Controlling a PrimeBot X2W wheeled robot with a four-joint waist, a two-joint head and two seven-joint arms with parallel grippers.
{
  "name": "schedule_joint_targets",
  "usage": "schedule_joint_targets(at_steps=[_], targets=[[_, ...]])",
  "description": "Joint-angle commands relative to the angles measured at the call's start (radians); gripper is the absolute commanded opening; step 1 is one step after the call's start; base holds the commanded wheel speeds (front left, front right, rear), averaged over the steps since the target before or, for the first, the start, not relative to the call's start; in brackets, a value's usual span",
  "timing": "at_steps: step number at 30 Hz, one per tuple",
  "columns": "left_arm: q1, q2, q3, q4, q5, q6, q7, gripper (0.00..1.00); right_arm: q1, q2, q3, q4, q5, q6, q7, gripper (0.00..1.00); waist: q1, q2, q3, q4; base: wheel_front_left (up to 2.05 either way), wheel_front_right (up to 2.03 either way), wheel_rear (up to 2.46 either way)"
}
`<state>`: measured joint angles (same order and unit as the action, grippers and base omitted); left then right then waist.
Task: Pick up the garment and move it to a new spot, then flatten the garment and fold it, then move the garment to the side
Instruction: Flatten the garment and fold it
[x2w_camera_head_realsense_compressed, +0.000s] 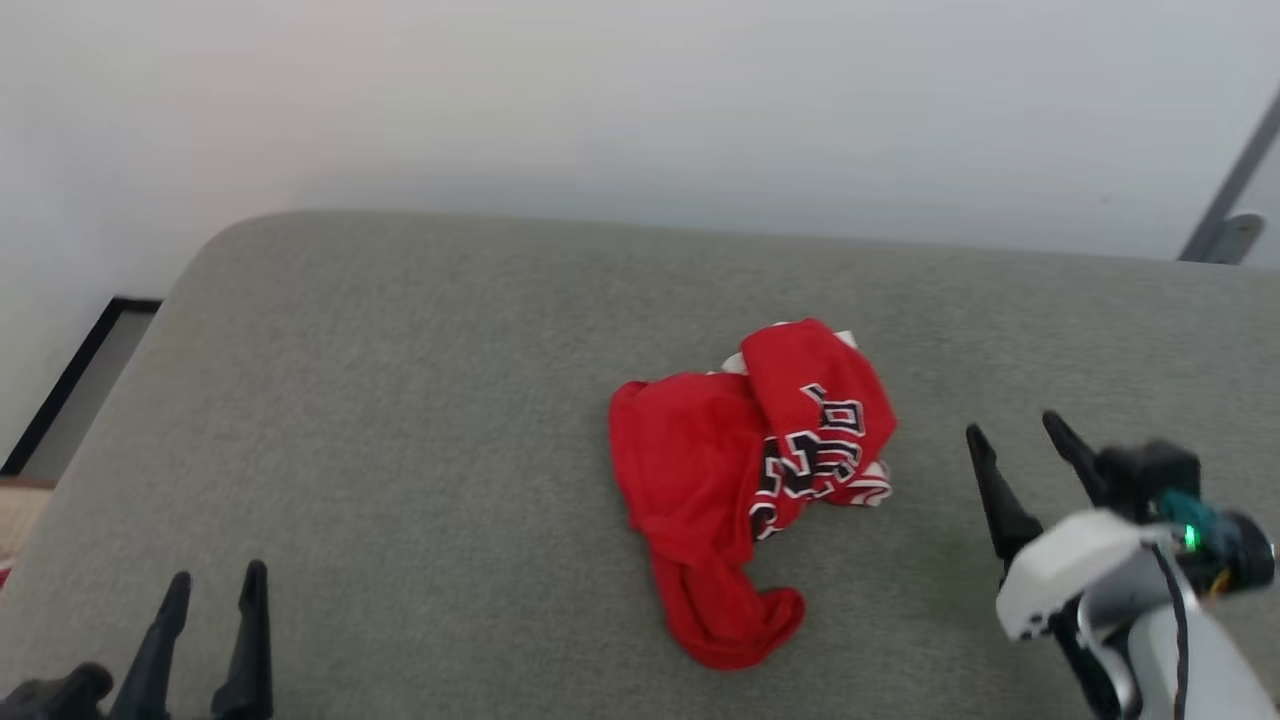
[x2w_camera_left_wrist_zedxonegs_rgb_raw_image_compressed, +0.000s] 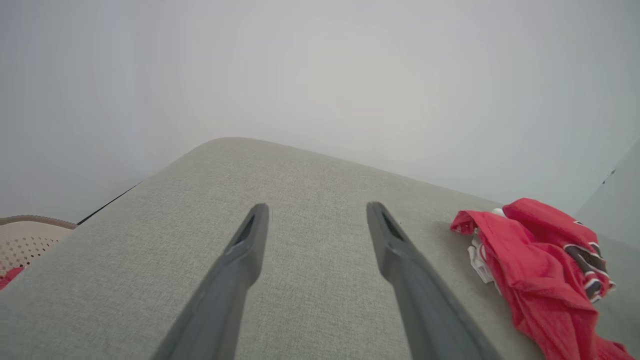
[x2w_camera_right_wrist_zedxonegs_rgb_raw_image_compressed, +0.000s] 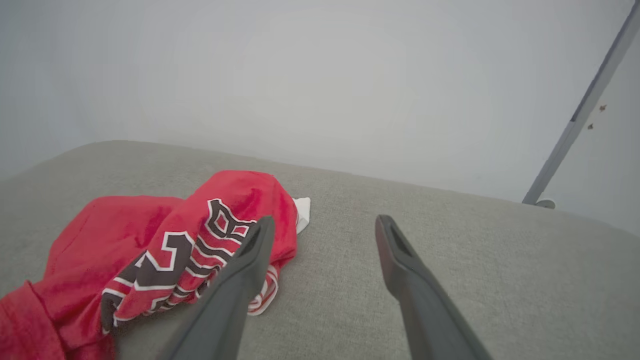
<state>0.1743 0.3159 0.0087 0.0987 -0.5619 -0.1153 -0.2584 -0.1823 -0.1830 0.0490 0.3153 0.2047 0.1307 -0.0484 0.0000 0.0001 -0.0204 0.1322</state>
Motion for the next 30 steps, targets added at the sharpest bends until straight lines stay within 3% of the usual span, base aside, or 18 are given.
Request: schedule_joint_targets(at_steps=[1,12,21,22,23,24,30], targets=[[-0.026,0.005,-0.009,-0.002,-0.001,-0.005,0.001,1.00,-0.038,-0.018,0.015,0.019,0.008,0.000,0.022,1.00,0.0000,-0.0001,0.030,0.032,0.00,0.00,0.00],[-0.122,-0.006,-0.079,0.027,-0.014,-0.012,-0.003,1.00,-0.273,-0.120,0.169,0.215,0.089,0.000,0.243,1.00,0.0000,-0.0001,0.130,0.153,0.00,0.00,0.00],[-0.182,-0.016,-0.114,0.069,-0.027,-0.014,-0.007,1.00,-0.403,-0.140,0.296,0.403,0.147,0.000,0.465,1.00,0.0000,-0.0001,0.183,0.208,0.00,0.00,0.00],[-0.186,-0.017,-0.114,0.072,-0.028,-0.014,-0.007,1.00,-0.410,-0.138,0.315,0.414,0.153,0.000,0.484,0.75,0.0000,-0.0001,0.185,0.209,0.00,0.00,0.00],[-0.191,-0.018,-0.112,0.073,-0.029,-0.014,-0.008,1.00,-0.418,-0.139,0.340,0.423,0.155,0.000,0.496,0.13,0.0000,-0.0001,0.187,0.210,0.00,0.00,0.00],[-0.193,-0.019,-0.108,0.074,-0.029,-0.014,-0.008,1.00,-0.424,-0.142,0.356,0.431,0.163,0.000,0.505,0.00,0.0000,-0.0001,0.188,0.209,0.00,0.00,0.00],[-0.184,-0.028,-0.093,0.074,-0.025,-0.015,-0.007,1.00,-0.439,-0.161,0.411,0.419,0.209,0.000,0.510,0.00,0.0000,-0.0001,0.184,0.193,0.00,0.00,0.00]])
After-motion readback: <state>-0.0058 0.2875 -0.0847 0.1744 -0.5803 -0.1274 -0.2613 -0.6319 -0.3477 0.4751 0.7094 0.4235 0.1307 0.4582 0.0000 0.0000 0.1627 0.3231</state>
